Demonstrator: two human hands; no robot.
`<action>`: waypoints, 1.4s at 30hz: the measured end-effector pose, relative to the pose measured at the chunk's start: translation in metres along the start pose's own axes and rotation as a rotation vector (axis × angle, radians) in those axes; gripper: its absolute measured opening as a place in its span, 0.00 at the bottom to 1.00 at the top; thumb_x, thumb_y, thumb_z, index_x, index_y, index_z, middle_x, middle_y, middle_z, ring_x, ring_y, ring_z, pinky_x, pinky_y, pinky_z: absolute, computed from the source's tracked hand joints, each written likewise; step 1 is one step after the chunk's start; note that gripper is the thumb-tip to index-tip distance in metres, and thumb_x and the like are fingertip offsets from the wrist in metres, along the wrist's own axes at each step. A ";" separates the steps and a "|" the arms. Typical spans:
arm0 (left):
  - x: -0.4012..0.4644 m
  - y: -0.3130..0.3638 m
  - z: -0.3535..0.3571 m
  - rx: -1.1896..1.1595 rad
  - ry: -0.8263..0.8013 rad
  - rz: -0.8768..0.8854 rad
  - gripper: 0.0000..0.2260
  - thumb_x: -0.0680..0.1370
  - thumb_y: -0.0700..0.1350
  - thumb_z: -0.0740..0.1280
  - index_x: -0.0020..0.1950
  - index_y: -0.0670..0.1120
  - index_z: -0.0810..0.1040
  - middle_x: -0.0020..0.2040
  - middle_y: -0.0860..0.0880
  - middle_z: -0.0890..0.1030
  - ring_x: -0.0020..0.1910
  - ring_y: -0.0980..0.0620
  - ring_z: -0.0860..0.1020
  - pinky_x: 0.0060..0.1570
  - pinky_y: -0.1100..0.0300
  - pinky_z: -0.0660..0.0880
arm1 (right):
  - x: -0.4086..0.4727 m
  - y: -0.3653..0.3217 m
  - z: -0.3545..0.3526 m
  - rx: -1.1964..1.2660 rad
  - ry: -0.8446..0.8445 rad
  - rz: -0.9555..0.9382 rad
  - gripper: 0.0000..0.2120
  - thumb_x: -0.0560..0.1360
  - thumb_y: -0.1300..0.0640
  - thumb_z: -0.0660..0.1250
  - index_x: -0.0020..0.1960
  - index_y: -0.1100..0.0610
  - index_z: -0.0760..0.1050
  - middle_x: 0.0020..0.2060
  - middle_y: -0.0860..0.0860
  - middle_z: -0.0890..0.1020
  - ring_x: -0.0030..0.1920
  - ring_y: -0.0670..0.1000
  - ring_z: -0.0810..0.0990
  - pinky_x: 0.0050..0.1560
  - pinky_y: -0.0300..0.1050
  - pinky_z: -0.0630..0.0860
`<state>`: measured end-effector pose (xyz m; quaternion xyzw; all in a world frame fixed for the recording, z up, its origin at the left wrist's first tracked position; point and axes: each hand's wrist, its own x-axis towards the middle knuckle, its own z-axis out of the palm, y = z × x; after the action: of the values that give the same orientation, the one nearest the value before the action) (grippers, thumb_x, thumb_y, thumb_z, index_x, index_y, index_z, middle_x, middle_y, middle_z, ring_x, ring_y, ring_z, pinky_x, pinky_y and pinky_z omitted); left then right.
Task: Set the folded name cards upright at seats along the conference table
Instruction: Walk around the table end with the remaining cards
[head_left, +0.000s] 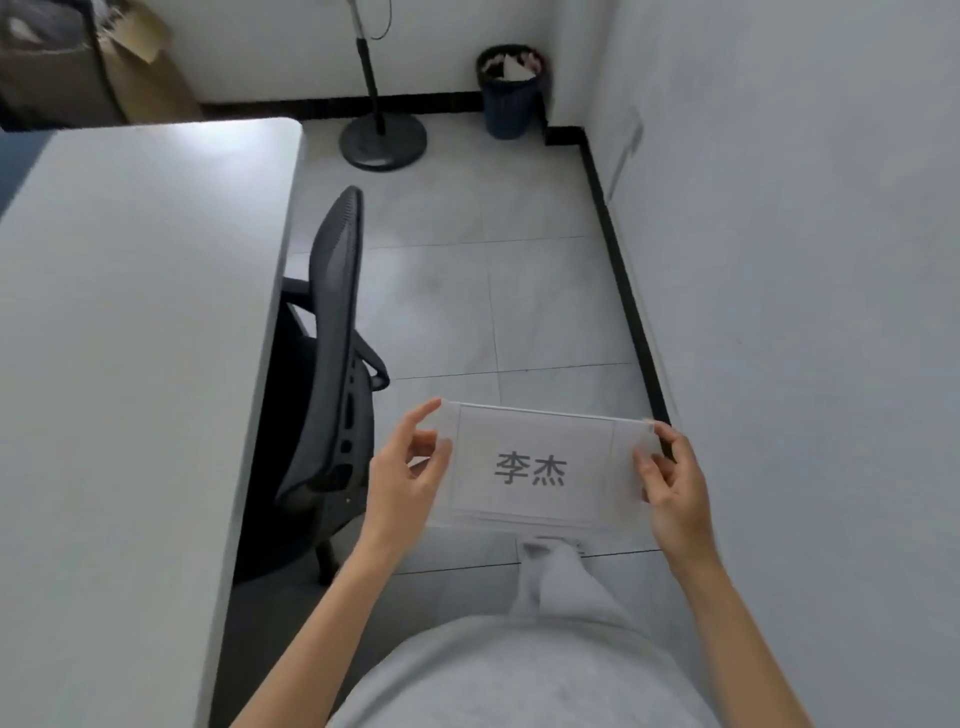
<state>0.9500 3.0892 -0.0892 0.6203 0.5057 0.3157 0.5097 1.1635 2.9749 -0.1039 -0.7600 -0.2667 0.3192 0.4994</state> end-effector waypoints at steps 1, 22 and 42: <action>0.017 0.006 0.017 0.005 -0.011 0.005 0.16 0.75 0.39 0.65 0.61 0.50 0.72 0.36 0.52 0.77 0.35 0.61 0.75 0.41 0.73 0.72 | 0.018 0.000 -0.010 -0.009 0.008 -0.003 0.10 0.77 0.56 0.59 0.54 0.43 0.68 0.35 0.55 0.75 0.34 0.49 0.71 0.35 0.42 0.69; 0.380 0.039 0.079 -0.138 0.318 -0.187 0.17 0.76 0.38 0.63 0.62 0.52 0.70 0.42 0.43 0.80 0.44 0.46 0.78 0.42 0.63 0.76 | 0.440 -0.126 0.077 -0.228 -0.304 -0.193 0.11 0.77 0.59 0.60 0.59 0.54 0.69 0.26 0.51 0.67 0.23 0.44 0.64 0.24 0.33 0.60; 0.744 0.056 -0.032 -0.220 0.938 -0.312 0.17 0.75 0.38 0.62 0.58 0.58 0.70 0.40 0.48 0.77 0.42 0.51 0.76 0.45 0.64 0.71 | 0.811 -0.322 0.395 -0.360 -0.806 -0.476 0.10 0.76 0.60 0.61 0.56 0.52 0.70 0.29 0.61 0.70 0.29 0.53 0.66 0.29 0.41 0.63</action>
<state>1.1535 3.8073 -0.1193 0.2715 0.7305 0.5319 0.3311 1.3694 3.9106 -0.0994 -0.5684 -0.6554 0.4135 0.2764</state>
